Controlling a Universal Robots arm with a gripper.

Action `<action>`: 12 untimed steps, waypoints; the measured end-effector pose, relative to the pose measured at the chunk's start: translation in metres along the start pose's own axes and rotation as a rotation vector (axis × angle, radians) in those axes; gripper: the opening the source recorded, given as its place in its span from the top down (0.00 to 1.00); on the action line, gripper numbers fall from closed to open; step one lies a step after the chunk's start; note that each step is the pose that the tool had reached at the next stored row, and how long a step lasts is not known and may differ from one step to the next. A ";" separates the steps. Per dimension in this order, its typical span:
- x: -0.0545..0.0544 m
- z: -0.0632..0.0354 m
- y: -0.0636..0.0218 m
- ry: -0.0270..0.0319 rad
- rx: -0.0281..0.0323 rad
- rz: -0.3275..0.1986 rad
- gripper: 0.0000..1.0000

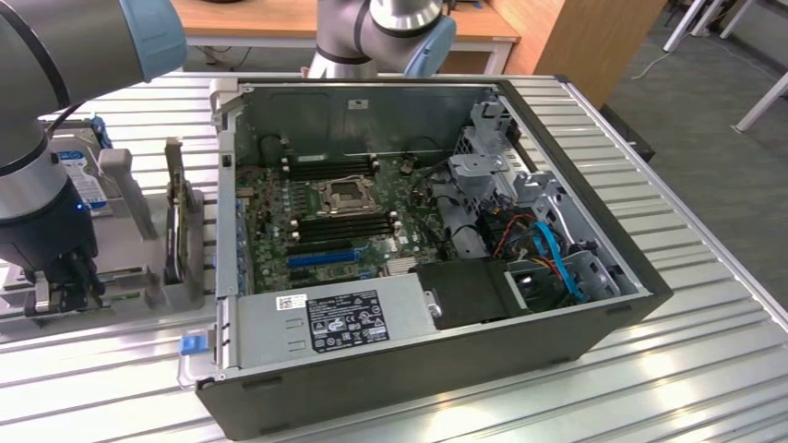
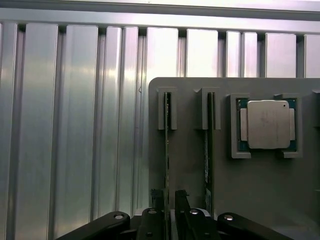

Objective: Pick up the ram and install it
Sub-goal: 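Pick up the ram and move it above insertion slot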

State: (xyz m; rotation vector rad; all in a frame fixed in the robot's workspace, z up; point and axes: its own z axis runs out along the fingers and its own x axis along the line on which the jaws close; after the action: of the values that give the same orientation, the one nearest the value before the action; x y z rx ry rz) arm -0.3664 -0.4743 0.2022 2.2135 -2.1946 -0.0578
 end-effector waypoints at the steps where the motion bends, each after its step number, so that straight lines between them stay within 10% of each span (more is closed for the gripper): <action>1: 0.001 0.0000 0.0000 -0.0006 0.0000 0.000 0.76; 12: 0.001 0.0000 -0.0015 -0.0009 0.0000 0.000 0.76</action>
State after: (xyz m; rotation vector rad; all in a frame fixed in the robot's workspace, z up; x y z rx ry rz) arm -0.3648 -0.4752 0.2021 2.2139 -2.1951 -0.0588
